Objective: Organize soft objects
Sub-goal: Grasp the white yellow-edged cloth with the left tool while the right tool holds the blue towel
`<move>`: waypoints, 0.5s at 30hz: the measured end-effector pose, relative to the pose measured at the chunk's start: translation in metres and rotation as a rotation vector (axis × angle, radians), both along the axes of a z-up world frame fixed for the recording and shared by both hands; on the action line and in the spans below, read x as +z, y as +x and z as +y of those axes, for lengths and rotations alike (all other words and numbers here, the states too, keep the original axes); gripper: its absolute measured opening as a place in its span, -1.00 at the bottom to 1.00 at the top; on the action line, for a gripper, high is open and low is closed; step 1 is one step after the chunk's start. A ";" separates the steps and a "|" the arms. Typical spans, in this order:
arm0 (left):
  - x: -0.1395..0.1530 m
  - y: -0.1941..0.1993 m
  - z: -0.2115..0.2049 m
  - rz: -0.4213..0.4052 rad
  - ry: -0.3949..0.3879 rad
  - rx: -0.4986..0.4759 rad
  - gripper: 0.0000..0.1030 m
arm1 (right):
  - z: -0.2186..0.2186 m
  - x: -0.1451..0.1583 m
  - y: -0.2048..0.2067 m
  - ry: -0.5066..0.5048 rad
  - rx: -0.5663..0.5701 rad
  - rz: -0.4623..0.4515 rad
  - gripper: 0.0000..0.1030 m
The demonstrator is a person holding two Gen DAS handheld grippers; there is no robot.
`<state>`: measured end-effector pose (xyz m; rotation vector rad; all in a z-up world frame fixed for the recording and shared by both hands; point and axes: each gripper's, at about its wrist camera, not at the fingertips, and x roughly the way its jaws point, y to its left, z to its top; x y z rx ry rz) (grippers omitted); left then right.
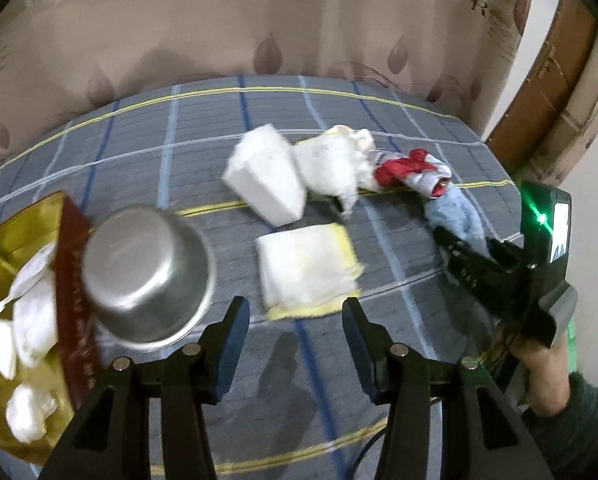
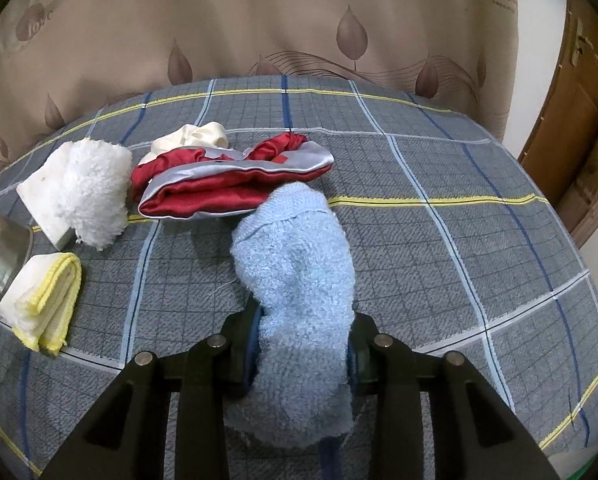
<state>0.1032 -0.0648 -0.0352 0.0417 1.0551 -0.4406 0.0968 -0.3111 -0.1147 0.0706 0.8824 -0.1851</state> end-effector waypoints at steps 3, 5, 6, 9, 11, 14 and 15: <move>-0.003 0.006 -0.017 0.004 0.006 -0.027 -0.04 | 0.000 0.000 0.000 0.004 0.001 0.000 -0.38; -0.009 0.011 -0.029 0.008 0.031 -0.042 -0.04 | 0.000 0.000 0.000 0.007 0.001 0.000 -0.36; -0.011 0.013 -0.033 0.011 0.041 -0.044 -0.04 | 0.000 0.000 0.000 0.009 0.002 0.000 -0.36; -0.018 0.020 -0.042 0.008 0.058 -0.032 -0.04 | 0.000 0.000 0.000 0.009 0.001 0.001 -0.36; -0.025 0.026 -0.045 0.014 0.075 -0.015 -0.04 | 0.000 0.000 0.001 0.009 0.001 0.001 -0.35; -0.034 0.033 -0.049 0.018 0.080 -0.002 -0.04 | 0.000 0.000 0.001 0.011 0.002 0.002 -0.35; -0.035 0.033 -0.051 0.012 0.086 -0.002 -0.04 | 0.000 0.000 0.001 0.011 0.002 0.001 -0.35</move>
